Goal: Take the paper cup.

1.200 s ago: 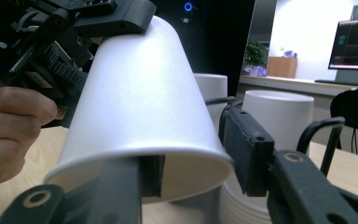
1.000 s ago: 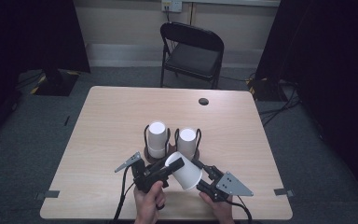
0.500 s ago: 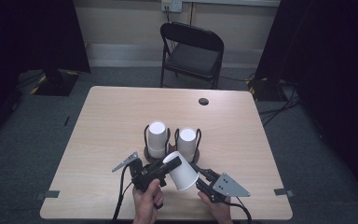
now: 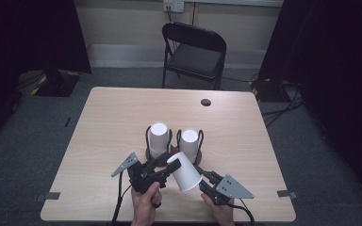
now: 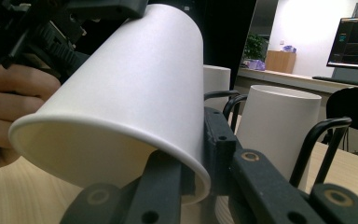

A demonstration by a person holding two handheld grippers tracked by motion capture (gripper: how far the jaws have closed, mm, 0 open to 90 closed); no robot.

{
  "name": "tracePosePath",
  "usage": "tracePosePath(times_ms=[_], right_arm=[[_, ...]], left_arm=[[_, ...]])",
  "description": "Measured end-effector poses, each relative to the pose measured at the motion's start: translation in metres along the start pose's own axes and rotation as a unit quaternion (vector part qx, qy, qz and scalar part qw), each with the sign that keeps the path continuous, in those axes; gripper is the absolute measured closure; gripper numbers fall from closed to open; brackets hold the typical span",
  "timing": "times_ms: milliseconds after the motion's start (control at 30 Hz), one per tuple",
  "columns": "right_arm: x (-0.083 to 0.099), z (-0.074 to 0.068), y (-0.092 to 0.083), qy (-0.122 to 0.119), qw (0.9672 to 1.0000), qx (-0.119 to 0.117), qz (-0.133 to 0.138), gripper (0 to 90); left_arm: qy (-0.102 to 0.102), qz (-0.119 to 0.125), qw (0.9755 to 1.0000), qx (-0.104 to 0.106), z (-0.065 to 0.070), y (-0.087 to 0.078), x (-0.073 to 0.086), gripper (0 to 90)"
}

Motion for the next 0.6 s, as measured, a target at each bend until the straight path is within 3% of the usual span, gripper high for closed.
tracePosePath(times_ms=[133,233,367,433,533,600], right_arm=[[0.000,0.001,-0.001,0.007,1.0000,0.000,-0.002,85.0],[0.000,0.002,-0.002,0.013,0.9998,0.010,-0.014,85.0],[0.000,0.002,-0.002,0.003,0.9994,0.017,-0.030,85.0],[0.001,0.002,-0.002,0.002,0.9992,0.016,-0.035,85.0],[0.000,0.002,-0.001,0.006,0.9990,0.016,-0.041,85.0],[0.000,0.002,-0.001,0.006,0.9987,0.018,-0.047,85.0]], left_arm=[[0.008,0.004,1.0000,-0.001,-0.001,-0.001,-0.001,23.9],[0.044,-0.008,0.9989,-0.015,-0.003,-0.004,-0.001,21.9],[0.055,-0.003,0.9983,-0.018,-0.006,-0.009,-0.002,22.1],[0.069,-0.002,0.9973,-0.022,-0.007,-0.012,-0.003,23.5],[0.092,-0.004,0.9945,-0.050,-0.006,-0.015,-0.004,24.7],[0.109,-0.009,0.9930,-0.045,-0.006,-0.017,-0.003,23.6]])
Point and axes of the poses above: each handheld gripper's, and its own axes: y roughly forward along the jaws, x roughly out of its underside, z roughly to its right, the point moved 1 cm from there along y, roughly forward along the jaws, and after that the axes turned 1 degree about -y, right-handed, at the moved point
